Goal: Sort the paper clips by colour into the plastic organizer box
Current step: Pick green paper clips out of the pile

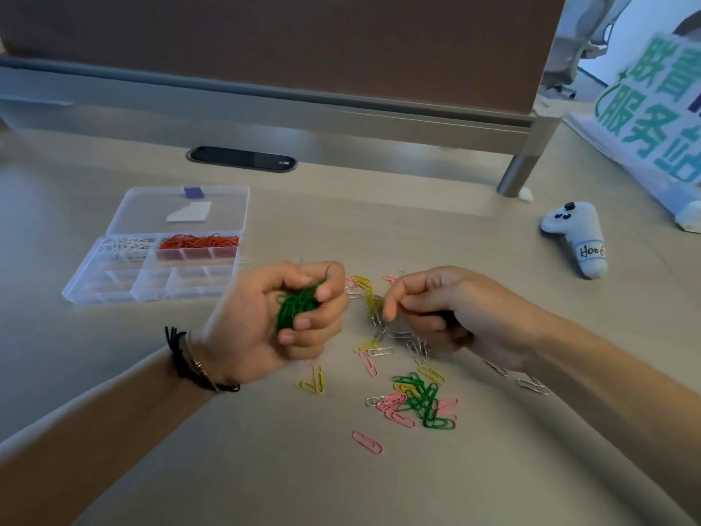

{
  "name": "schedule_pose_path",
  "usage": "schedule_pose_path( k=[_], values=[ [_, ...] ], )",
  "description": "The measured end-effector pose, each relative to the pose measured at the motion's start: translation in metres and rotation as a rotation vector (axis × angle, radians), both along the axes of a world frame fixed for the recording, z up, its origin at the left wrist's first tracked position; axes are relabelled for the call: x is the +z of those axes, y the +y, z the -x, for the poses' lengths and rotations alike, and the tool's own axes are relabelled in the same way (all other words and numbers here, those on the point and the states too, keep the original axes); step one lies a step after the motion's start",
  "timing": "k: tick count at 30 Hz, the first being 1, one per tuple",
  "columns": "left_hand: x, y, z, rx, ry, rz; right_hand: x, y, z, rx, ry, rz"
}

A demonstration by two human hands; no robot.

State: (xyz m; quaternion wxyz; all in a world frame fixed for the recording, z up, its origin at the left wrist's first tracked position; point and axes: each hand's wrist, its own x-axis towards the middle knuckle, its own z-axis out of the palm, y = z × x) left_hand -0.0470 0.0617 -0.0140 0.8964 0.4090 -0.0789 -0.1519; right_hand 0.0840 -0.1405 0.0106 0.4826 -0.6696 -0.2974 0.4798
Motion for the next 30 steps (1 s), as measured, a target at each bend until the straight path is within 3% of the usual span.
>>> schedule_pose_path(
  k=[2,5,8,12,16,22,27,30],
  values=[
    [-0.003,-0.013,-0.006,-0.063,0.039,0.033,0.002,-0.016,0.005,0.003,-0.183,0.046],
    [-0.005,-0.027,-0.014,-0.068,0.161,-0.118,0.002,-0.037,0.014,0.140,-0.583,0.114],
    [-0.004,-0.040,-0.019,0.077,0.257,-0.555,-0.003,-0.050,0.022,0.211,-0.940,0.276],
    [-0.009,-0.051,-0.018,0.307,-0.121,-1.253,-0.006,-0.048,0.028,0.243,-1.190,0.306],
    [-0.009,-0.058,-0.008,0.260,-0.328,-1.597,-0.007,-0.051,0.024,0.224,-1.298,0.278],
    [-0.012,-0.059,-0.009,0.217,-0.526,-1.939,-0.012,-0.048,0.026,0.273,-1.339,0.236],
    [-0.005,-0.060,-0.013,0.144,-0.412,-1.847,-0.014,-0.046,0.024,0.298,-1.306,0.258],
    [-0.004,-0.056,-0.012,0.125,-0.381,-1.678,-0.013,-0.050,0.021,0.166,-1.075,0.164]
  ],
)
